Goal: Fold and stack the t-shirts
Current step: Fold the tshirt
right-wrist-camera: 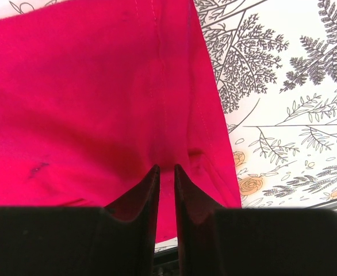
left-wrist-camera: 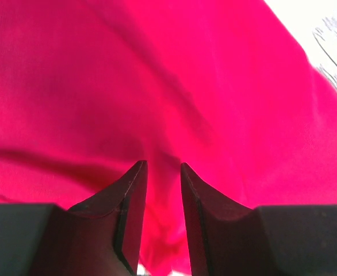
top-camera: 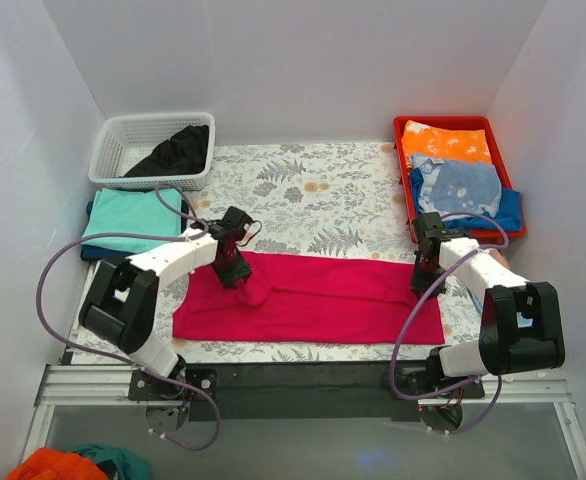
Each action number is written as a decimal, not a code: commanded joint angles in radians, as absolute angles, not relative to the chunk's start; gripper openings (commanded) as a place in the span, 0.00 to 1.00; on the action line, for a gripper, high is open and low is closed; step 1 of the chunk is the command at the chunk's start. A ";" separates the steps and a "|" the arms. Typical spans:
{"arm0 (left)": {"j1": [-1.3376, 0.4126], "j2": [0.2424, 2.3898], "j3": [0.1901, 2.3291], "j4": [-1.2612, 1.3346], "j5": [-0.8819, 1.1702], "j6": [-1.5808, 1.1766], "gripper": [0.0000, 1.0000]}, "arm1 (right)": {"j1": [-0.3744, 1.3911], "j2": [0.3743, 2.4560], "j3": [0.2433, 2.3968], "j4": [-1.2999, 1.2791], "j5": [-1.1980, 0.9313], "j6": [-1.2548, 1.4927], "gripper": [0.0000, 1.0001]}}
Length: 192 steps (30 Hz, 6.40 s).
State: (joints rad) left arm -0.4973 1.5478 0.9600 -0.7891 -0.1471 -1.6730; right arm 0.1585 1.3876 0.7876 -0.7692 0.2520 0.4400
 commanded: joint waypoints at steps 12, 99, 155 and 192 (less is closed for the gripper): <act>-0.488 1.312 0.743 -0.867 -0.092 -1.724 0.27 | 0.164 1.338 0.756 -0.764 0.242 0.439 0.21; -0.229 2.142 1.752 -0.033 0.390 -1.471 0.58 | 0.811 1.555 0.821 -0.661 0.034 0.408 0.25; -0.509 1.972 1.376 -0.552 0.017 -1.480 0.57 | 0.756 1.598 0.991 -0.694 0.255 0.509 0.27; -0.391 1.939 1.514 -0.549 -0.040 -1.358 0.58 | 0.730 1.565 1.088 -0.667 0.235 0.429 0.28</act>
